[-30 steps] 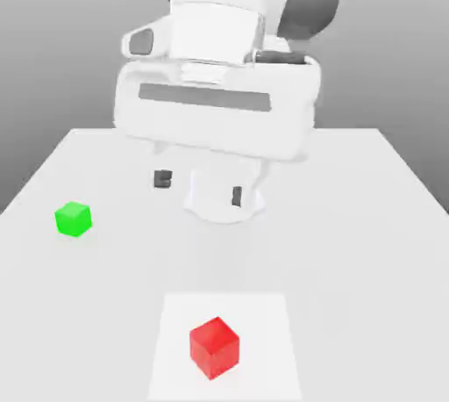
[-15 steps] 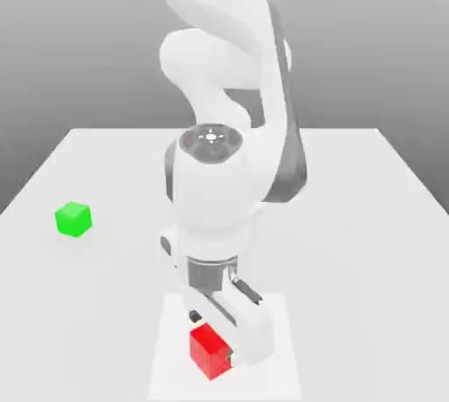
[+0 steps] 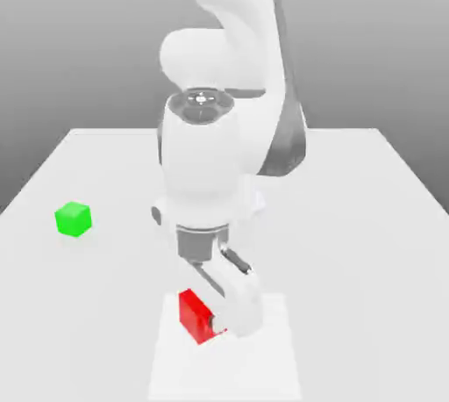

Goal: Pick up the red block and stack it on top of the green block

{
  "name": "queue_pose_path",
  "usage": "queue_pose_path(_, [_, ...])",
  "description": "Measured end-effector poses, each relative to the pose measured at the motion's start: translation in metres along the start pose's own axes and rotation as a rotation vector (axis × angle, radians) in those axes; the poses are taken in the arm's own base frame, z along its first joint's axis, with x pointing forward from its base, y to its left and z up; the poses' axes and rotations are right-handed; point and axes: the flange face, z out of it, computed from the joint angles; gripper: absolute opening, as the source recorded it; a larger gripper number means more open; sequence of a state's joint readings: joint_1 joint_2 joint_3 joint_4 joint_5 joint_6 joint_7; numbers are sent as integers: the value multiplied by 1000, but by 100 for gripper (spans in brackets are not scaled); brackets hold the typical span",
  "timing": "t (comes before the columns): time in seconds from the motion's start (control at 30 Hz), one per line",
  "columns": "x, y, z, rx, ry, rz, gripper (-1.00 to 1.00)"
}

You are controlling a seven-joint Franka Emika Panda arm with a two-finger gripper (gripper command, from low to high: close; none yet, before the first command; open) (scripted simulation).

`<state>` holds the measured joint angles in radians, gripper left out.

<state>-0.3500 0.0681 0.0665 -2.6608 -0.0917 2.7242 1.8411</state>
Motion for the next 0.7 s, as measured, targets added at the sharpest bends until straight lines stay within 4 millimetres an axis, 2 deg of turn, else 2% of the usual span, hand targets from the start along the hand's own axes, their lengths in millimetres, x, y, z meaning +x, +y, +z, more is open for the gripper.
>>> queue_pose_path(0.07, [68,4,-3,-4,15,216,-100])
queue_pose_path(0.13, [127,17,-7,-7,26,420,-100])
queue_pose_path(0.2, [171,36,-11,-10,31,598,-100])
queue_pose_path(0.37, [258,100,-18,-16,22,1027,-100])
queue_pose_path(0.47, [299,148,-20,-21,1,1289,-100])
queue_pose_path(0.53, [318,178,-17,-25,-25,1444,-100])
queue_pose_path(0.6, [322,186,-8,-29,-51,1493,-100])
queue_pose_path(0.7, [321,186,7,-34,-74,1506,-100])
